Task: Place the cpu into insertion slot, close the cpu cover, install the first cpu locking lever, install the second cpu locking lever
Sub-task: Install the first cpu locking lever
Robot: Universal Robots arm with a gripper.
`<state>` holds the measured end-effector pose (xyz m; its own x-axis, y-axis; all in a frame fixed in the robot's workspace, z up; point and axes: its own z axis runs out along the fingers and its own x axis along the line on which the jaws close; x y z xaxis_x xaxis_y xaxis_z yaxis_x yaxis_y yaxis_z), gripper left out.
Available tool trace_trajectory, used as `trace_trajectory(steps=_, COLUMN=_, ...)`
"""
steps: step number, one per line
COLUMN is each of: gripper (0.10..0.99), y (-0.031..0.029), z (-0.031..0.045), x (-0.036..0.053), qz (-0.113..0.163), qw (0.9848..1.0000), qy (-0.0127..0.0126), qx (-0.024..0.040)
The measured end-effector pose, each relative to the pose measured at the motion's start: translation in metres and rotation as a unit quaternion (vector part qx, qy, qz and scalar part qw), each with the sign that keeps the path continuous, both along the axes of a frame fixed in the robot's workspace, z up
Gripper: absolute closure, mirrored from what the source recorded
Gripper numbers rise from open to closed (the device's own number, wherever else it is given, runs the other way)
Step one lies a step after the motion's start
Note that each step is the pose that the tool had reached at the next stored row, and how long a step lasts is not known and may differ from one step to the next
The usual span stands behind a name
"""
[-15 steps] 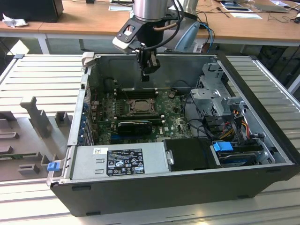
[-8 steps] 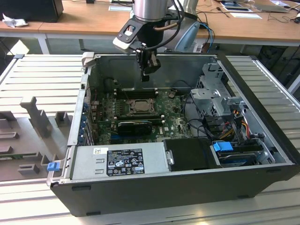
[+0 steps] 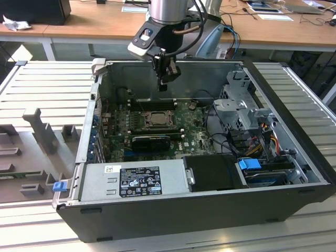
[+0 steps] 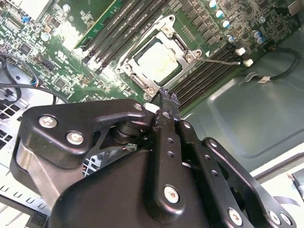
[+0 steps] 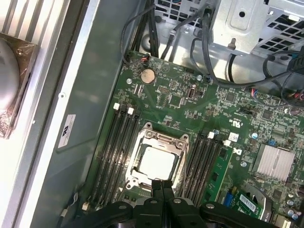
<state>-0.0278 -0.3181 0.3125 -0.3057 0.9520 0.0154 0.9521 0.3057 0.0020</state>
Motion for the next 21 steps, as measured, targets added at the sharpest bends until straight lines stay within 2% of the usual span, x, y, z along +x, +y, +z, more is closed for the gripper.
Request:
trace_trajectory(steps=13, gripper=0.980, y=0.0000, z=0.0000, x=0.0000, qz=0.037, qw=0.9993, qy=0.0000, qx=0.0000)
trace_trajectory(steps=16, gripper=0.980, y=0.0000, z=0.0000, x=0.0000, qz=0.061, qw=0.9981, qy=0.0000, qx=0.0000)
trace_trajectory(steps=21, gripper=0.980, y=0.0000, z=0.0000, x=0.0000, qz=0.078, qw=0.9970, qy=0.0000, qx=0.0000)
